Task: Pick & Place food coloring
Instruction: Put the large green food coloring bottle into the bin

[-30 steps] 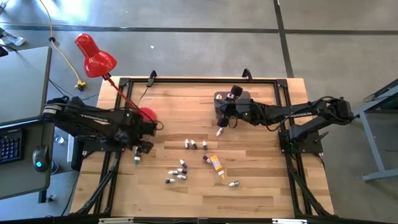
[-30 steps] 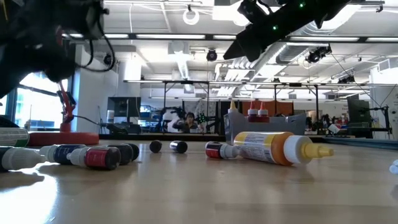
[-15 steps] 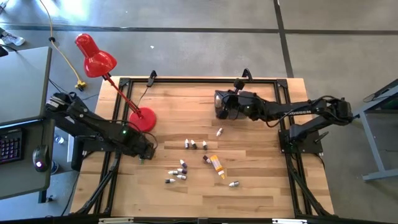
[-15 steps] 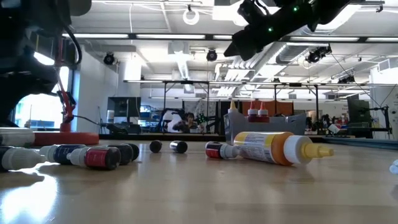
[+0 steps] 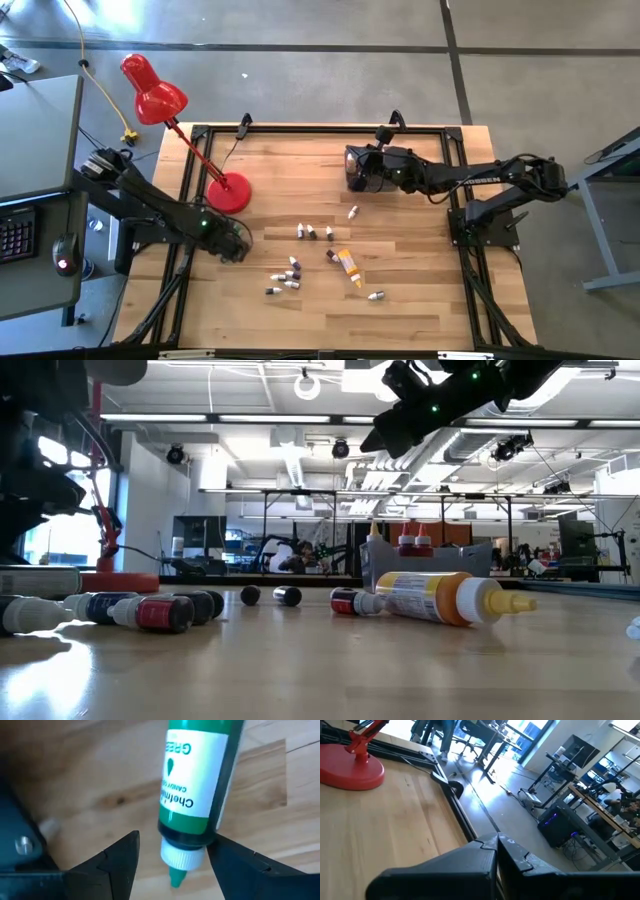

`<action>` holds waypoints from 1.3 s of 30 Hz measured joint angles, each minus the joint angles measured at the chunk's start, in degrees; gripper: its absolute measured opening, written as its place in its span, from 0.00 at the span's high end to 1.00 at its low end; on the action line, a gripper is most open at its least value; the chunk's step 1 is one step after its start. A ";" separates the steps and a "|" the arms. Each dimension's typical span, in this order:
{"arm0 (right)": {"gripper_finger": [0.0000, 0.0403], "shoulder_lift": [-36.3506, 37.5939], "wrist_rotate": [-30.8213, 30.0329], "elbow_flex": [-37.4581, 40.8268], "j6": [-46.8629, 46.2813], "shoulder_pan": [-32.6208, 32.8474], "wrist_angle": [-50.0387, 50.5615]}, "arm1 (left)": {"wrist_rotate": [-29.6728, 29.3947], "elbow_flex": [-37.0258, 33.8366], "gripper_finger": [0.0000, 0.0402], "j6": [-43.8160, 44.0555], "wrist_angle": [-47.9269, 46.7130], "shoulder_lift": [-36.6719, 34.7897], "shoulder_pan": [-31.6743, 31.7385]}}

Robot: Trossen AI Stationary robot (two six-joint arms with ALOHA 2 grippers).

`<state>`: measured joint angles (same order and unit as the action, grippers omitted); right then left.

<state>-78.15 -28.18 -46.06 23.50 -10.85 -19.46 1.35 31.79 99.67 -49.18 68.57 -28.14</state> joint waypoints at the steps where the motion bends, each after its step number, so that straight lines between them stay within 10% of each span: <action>1: 1.00 0.00 -0.02 0.00 -0.04 0.00 0.10 | -0.80 0.00 0.44 -1.45 0.16 0.36 0.00; 9: 1.00 0.00 0.22 0.00 -0.39 0.00 0.30 | -0.80 0.13 0.46 -5.57 3.74 4.58 0.00; 18: 1.00 0.00 1.61 0.00 -0.44 0.00 0.33 | 1.16 1.25 0.76 -13.11 3.77 4.86 3.95; 30: 0.92 -0.37 23.67 0.00 6.06 0.04 1.17 | -0.53 11.00 0.70 -42.80 -0.29 4.77 22.84; 39: 0.73 -0.39 25.61 0.00 1.61 0.02 3.48 | 5.62 23.35 0.72 -68.22 3.51 4.77 37.46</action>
<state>-78.54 -2.57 -46.06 25.11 -10.83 -15.98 6.97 55.14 31.45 -45.67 73.34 9.32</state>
